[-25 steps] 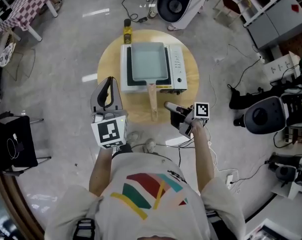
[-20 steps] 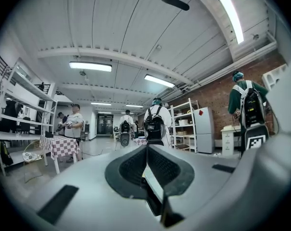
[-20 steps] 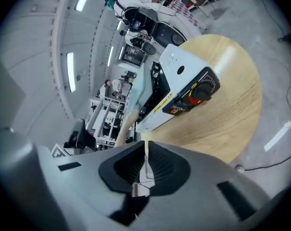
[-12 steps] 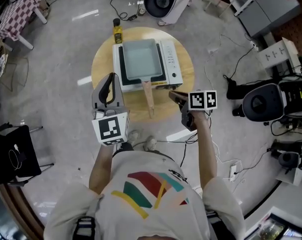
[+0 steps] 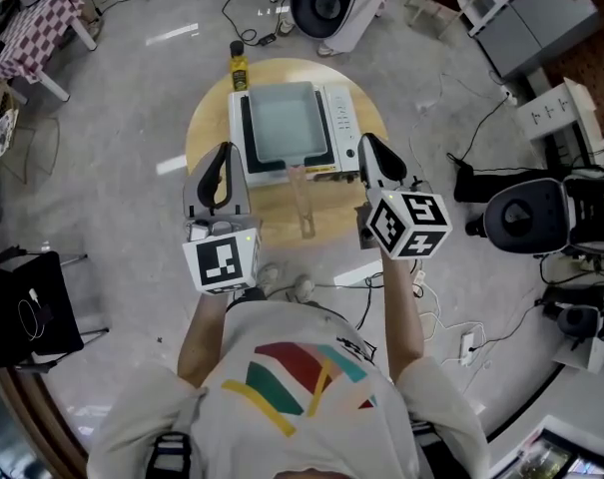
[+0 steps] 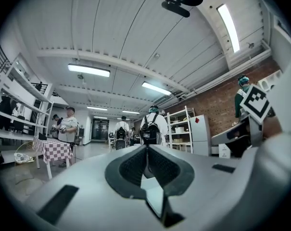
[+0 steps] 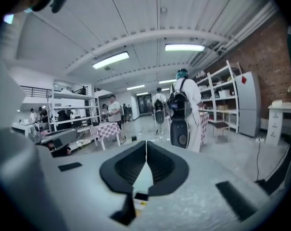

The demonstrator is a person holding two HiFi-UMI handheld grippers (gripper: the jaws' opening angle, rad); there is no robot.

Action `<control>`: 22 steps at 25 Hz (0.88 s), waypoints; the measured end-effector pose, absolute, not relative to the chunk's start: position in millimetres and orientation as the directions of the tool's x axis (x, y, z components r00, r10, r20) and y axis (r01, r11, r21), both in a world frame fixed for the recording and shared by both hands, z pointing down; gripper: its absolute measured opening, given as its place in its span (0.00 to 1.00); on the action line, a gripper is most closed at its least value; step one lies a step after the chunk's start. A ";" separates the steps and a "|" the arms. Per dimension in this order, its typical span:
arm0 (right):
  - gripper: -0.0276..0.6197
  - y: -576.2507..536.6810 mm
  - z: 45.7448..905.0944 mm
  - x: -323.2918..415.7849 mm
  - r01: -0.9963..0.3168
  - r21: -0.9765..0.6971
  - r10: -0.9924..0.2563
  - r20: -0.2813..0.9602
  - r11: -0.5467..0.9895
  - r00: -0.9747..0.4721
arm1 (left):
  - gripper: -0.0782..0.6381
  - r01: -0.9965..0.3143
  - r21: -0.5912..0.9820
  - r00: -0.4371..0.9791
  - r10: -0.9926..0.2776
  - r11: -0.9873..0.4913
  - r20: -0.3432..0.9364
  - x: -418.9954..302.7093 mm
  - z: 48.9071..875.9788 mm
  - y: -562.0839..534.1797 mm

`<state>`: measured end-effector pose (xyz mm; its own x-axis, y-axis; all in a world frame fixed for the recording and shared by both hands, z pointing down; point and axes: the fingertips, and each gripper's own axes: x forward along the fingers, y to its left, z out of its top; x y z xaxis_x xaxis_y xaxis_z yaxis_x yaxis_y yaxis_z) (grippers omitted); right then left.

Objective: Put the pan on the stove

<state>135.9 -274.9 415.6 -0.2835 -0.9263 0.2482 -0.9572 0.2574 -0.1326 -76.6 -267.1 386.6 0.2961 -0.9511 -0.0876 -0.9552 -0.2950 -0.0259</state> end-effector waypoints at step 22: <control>0.04 -219.0 391.6 67.3 -0.954 0.050 -0.954 -0.033 0.296 -0.298 | 0.12 -0.946 -0.015 0.324 -0.943 -0.324 -0.081 -71.0 386.7 -244.6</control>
